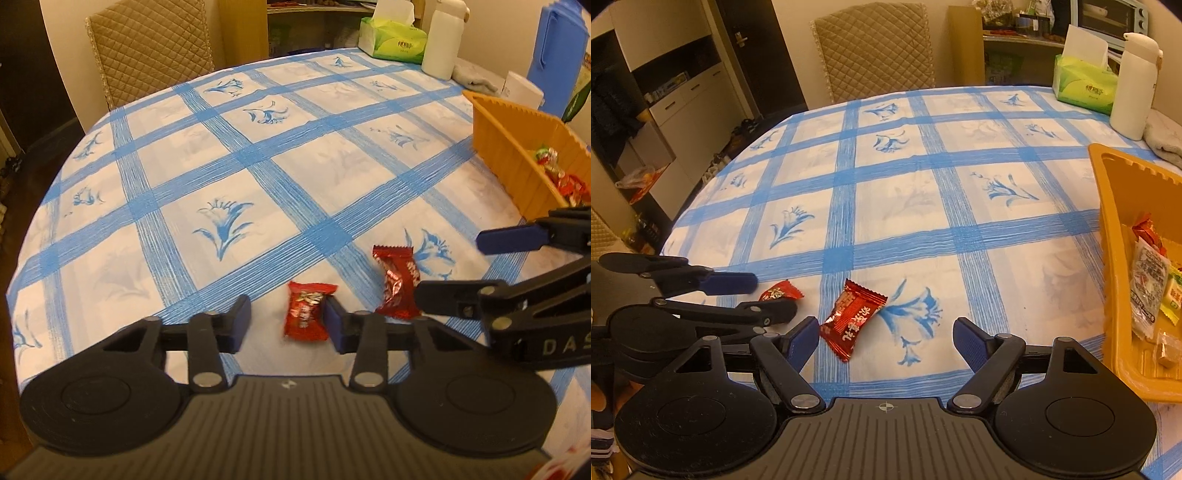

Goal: Organize snacks
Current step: 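Grasp the small red candy with the left gripper while the right gripper grasps the red bar candy, then carry both red candies over the orange tray with both grippers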

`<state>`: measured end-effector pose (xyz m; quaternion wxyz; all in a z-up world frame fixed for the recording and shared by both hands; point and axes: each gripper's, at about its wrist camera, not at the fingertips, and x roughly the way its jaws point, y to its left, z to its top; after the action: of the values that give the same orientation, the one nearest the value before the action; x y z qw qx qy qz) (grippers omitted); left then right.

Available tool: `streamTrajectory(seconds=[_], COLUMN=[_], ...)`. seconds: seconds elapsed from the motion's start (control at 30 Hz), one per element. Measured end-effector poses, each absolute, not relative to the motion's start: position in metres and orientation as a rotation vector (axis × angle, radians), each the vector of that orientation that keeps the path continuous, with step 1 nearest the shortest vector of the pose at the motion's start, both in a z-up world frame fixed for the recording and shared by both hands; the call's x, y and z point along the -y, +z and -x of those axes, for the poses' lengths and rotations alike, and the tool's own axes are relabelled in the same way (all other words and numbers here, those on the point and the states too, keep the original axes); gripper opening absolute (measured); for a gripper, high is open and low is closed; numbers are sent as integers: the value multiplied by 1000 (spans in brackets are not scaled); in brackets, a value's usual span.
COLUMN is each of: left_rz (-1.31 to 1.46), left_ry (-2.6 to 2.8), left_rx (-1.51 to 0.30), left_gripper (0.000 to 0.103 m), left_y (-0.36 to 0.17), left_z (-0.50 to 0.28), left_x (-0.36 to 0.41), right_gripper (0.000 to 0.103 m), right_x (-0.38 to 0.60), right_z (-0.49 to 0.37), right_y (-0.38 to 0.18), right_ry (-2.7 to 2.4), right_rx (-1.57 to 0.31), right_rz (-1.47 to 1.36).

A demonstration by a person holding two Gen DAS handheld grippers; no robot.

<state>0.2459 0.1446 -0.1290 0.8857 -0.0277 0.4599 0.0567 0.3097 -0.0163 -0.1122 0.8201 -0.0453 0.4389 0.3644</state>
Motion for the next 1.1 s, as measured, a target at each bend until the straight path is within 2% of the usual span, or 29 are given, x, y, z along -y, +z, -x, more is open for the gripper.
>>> streamTrajectory(seconds=[0.1,0.17,0.63,0.77,0.87,1.1], left_rz=[65,76,125,133,133,142], left_ry=[122,123,214,231,240,253], left_rx=[-951,-951,-959,-960,-963,-967], left_gripper=[20,18,18,18,18,18], left_y=[-129,-128,-127,-127,-127,-126], left_z=[-247,-246,-227,-223,-221,-216], left_x=[-146,-148,-165,-166,-164,-160], right_gripper=[79,76,52,33,27,26], right_x=[12,9,-22,-28,-30,-28], right_z=[-311,-311,-305,-304,-303,-296], right_y=[-114,-115,-125,-126,-126,-127], right_ry=[784,792,851,838,836,857], right_rx=[-934,-937,-935,-903,-883,-873], right_rz=[102,106,165,212,258,300])
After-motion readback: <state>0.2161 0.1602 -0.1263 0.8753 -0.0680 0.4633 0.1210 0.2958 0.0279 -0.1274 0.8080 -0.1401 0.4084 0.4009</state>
